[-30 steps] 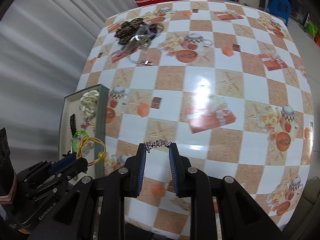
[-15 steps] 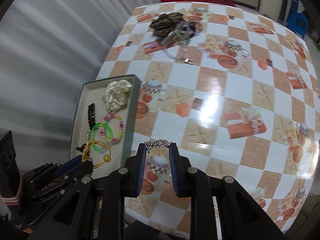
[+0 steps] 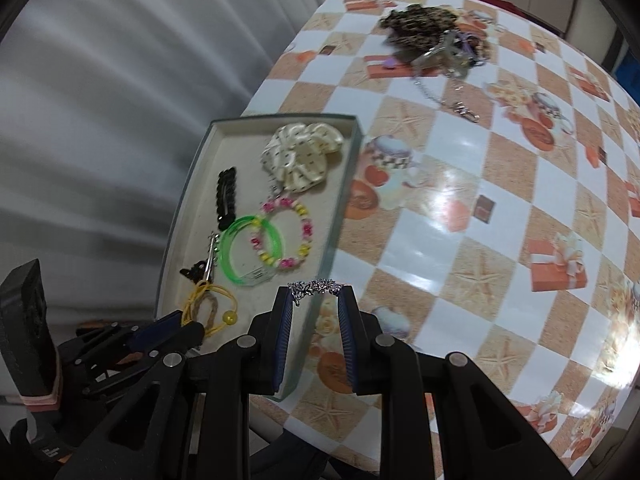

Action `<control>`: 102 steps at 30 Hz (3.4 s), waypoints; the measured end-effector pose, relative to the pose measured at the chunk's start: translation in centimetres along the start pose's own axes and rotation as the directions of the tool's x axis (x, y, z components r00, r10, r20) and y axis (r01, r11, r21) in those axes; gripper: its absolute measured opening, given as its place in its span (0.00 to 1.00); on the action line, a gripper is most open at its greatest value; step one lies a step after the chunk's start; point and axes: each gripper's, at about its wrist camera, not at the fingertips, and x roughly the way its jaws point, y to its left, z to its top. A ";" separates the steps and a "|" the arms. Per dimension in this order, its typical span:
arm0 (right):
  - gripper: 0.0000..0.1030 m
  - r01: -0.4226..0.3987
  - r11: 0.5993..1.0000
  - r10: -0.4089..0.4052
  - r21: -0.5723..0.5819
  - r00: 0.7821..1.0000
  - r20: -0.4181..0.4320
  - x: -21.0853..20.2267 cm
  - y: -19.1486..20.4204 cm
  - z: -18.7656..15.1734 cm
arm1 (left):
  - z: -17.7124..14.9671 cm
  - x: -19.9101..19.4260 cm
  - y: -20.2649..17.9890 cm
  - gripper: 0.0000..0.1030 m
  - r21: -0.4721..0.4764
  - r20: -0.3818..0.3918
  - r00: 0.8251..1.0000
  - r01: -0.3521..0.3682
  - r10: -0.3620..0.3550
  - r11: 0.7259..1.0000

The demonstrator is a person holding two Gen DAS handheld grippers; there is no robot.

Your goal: Organize jewelry

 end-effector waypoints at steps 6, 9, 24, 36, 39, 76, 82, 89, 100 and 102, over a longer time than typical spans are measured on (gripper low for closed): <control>0.24 -0.005 1.000 0.005 -0.025 0.999 -0.034 1.5 1.4 -0.1 | -0.6 1.1 0.8 0.24 -0.019 -0.021 1.000 -0.001 0.000 1.000; 0.24 -0.007 0.999 0.005 -0.034 0.999 -0.048 2.2 2.0 -0.1 | -0.8 1.6 1.1 0.24 -0.024 -0.029 1.000 -0.004 0.003 1.000; 0.24 -0.018 0.999 0.013 -0.049 0.994 -0.105 5.0 3.0 0.0 | -1.2 3.4 1.8 0.24 -0.029 -0.052 0.998 -0.021 0.019 0.999; 0.24 -0.030 0.999 0.027 -0.019 0.988 -0.150 8.3 3.0 0.3 | -1.4 5.2 2.5 0.24 -0.015 -0.064 0.996 -0.063 0.062 0.998; 0.24 -0.023 0.999 0.018 -0.029 0.987 -0.160 9.3 3.3 0.4 | -1.5 5.6 2.8 0.24 -0.014 -0.066 0.995 -0.075 0.073 0.997; 0.53 -0.034 0.999 0.035 0.014 0.992 -0.124 7.9 5.2 3.0 | -1.5 4.0 2.4 0.98 -0.016 -0.040 0.977 -0.212 0.211 0.977; 0.53 0.000 0.999 0.006 0.048 0.994 -0.108 5.4 3.5 2.6 | -1.2 2.5 2.2 0.99 -0.017 -0.040 0.979 -0.199 0.198 0.980; 0.62 0.012 0.998 -0.006 0.056 0.994 -0.106 3.5 2.1 0.6 | -0.8 0.5 1.6 0.99 -0.007 -0.030 0.976 -0.216 0.216 0.976; 0.79 0.020 0.999 -0.018 0.025 0.997 -0.073 1.1 2.8 -0.3 | -0.3 -2.0 1.0 0.99 -0.004 0.002 0.971 -0.240 0.240 0.971; 0.79 0.031 0.999 -0.030 0.017 0.997 -0.068 0.6 3.1 -0.2 | -0.1 -2.6 0.9 0.99 -0.004 0.014 0.969 -0.245 0.245 0.970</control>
